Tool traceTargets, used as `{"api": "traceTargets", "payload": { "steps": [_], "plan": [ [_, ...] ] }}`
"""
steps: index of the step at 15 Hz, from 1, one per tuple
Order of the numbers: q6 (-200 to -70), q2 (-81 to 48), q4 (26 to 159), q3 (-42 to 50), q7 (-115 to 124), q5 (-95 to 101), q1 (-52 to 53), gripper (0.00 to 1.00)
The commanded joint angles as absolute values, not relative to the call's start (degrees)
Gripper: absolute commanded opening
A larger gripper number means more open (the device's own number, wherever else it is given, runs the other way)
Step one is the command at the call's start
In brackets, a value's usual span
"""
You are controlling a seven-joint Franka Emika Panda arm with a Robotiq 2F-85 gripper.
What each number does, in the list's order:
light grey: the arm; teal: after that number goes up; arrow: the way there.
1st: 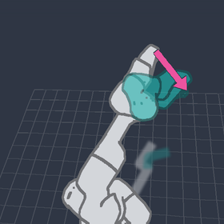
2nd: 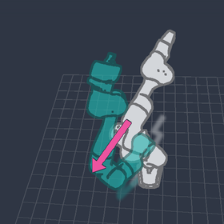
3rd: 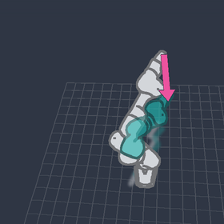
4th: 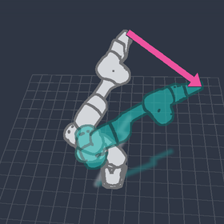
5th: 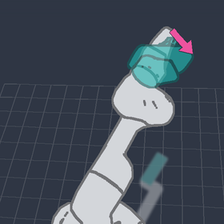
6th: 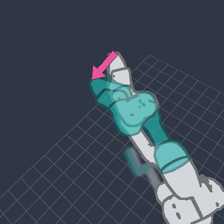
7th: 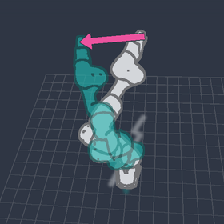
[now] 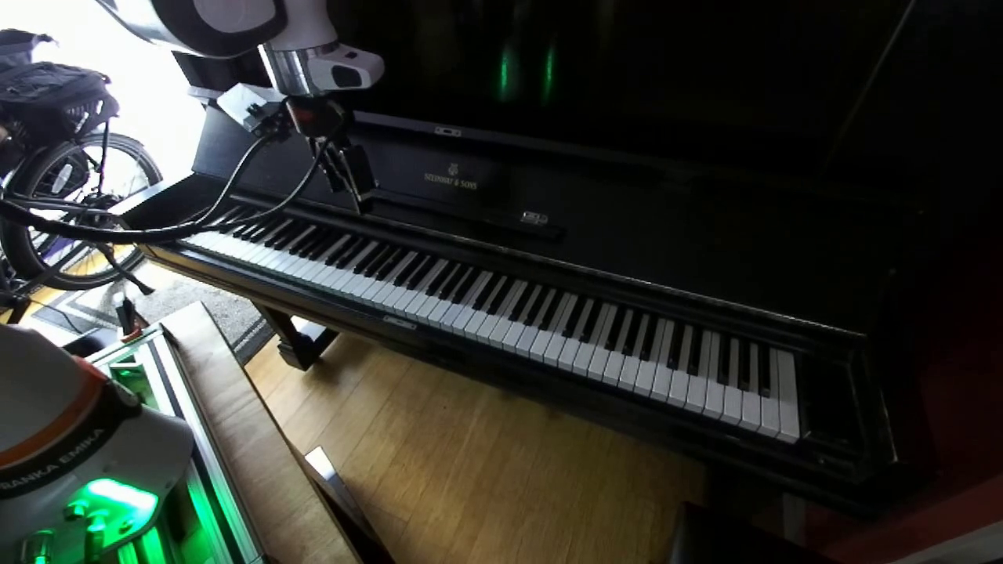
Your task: Push down on one piano key
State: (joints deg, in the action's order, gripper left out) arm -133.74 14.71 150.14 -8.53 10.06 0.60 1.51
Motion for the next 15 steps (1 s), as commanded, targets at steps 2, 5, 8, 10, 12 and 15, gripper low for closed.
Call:
{"api": "traceTargets", "payload": {
  "steps": [2,5,8,10,12,15],
  "plan": [
    [-136.5,10.35,151.17,-5.41,-0.61,6.28,1.57,1.0],
    [-140.64,6.83,152.12,-3.35,-5.44,10.57,0.47,1.0],
    [-146.69,3.25,152.9,-1.25,-9.63,12.08,-0.41,0.92],
    [-151.07,0.51,153.11,-0.02,-13.14,11.12,-0.74,0.97],
    [-153.66,-2.15,152.85,0.67,-14.89,11.21,-1.17,1.0],
    [-151.64,-1.5,152.69,0.72,-12.62,11.96,-1.11,1.0]
  ]
}}
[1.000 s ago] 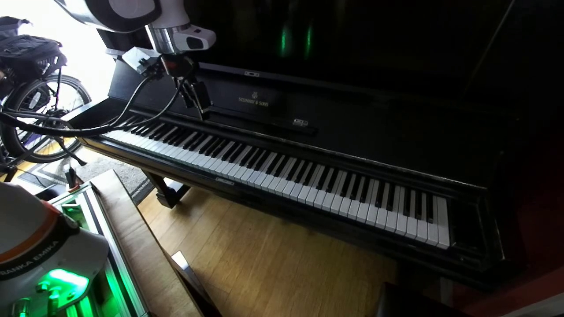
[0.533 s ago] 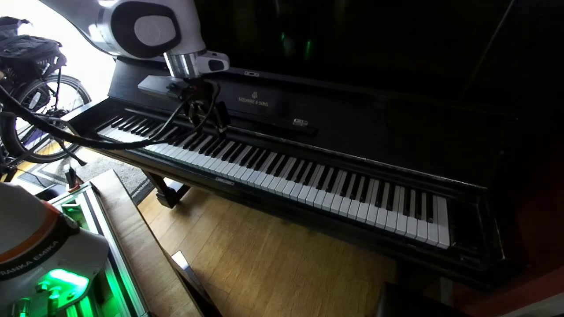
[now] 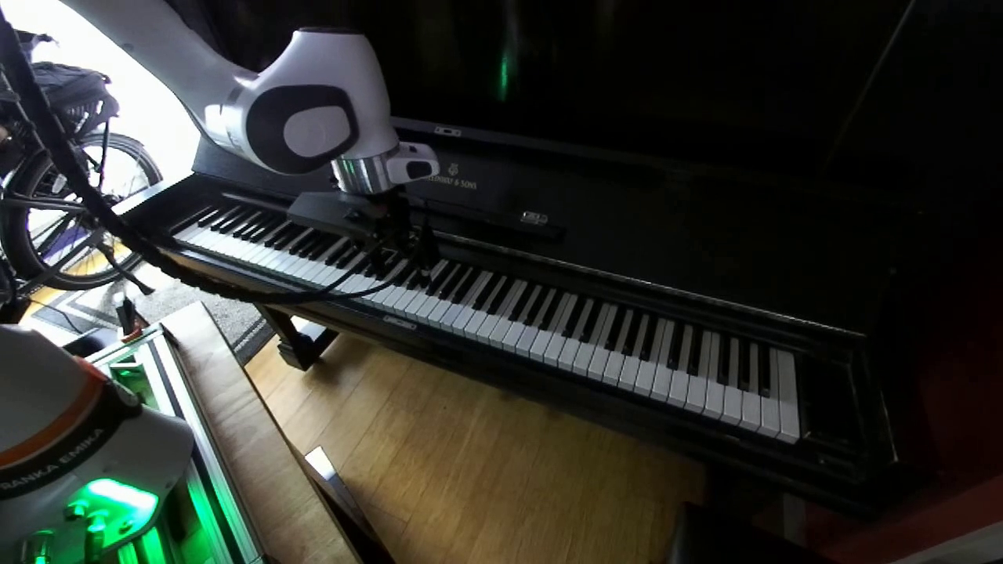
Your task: Push down on one piano key
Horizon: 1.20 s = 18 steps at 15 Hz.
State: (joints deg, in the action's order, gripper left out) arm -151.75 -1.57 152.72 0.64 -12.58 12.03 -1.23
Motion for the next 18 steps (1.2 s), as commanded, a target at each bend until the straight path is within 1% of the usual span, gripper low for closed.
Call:
{"api": "traceTargets", "payload": {
  "steps": [1,5,9,10,11,12,14,18],
  "plan": [
    [-151.66,-2.05,152.55,0.89,-12.46,12.41,-1.29,1.0],
    [-151.66,-2.42,152.14,0.96,-12.41,12.61,-1.36,1.0],
    [-154.81,-5.14,151.62,1.41,-13.59,13.14,-1.84,1.0],
    [-155.52,-5.95,151.39,1.5,-14.28,12.48,-2.04,0.75],
    [-156.26,-6.63,151.26,1.5,-15.0,11.88,-2.17,0.73],
    [-157.06,-7.41,151.06,1.55,-15.69,11.69,-2.33,0.66],
    [-158.52,-9.04,150.57,1.81,-16.86,12.2,-2.85,0.49],
    [-159.84,-11.28,149.97,2.04,-19.39,12.48,-3.99,0.2]
  ]
}}
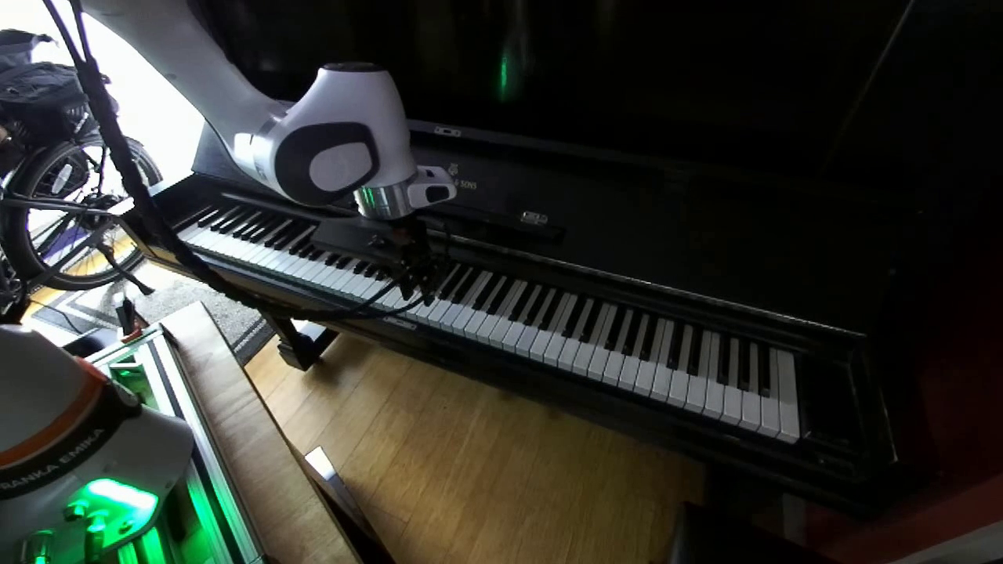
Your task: Push down on one piano key
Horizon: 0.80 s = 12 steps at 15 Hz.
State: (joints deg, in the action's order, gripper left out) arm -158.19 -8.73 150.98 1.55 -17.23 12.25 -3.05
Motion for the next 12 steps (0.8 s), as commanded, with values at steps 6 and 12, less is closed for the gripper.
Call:
{"api": "traceTargets", "payload": {
  "steps": [6,12],
  "plan": [
    [-160.94,-13.89,148.63,1.88,-22.61,11.88,-5.63,0.0],
    [-162.19,-15.94,147.38,1.9,-24.42,12.51,-6.57,0.0]
  ]
}}
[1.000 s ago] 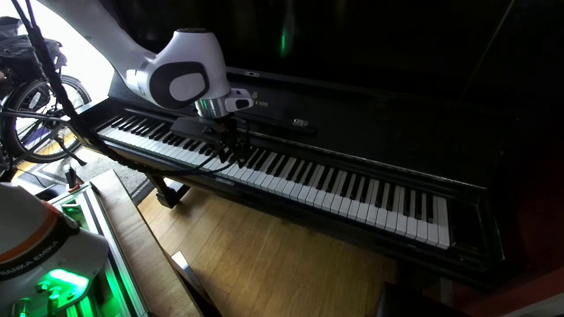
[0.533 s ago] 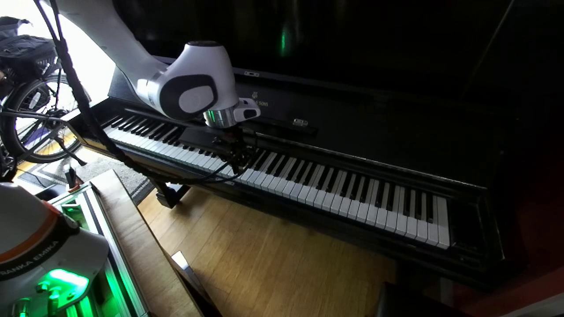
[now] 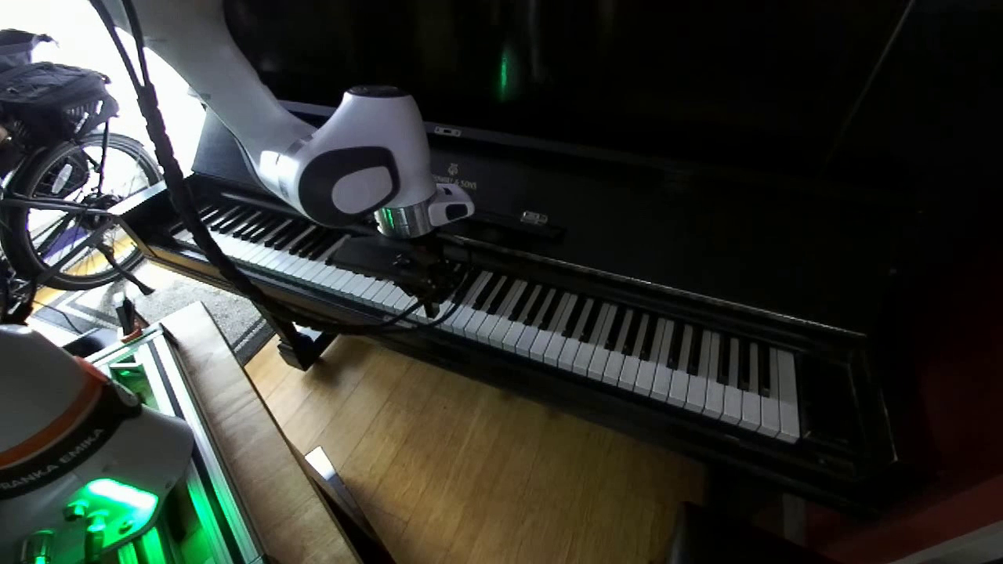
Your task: Push down on one piano key
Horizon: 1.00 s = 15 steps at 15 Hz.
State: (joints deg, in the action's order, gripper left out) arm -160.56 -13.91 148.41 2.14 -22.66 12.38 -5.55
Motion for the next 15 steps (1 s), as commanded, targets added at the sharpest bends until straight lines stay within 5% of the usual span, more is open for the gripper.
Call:
{"api": "traceTargets", "payload": {
  "steps": [1,15],
  "plan": [
    [-162.37,-16.24,147.22,1.99,-24.66,12.76,-6.66,0.0],
    [-163.93,-18.73,145.89,2.31,-26.03,13.8,-7.42,0.0]
  ]
}}
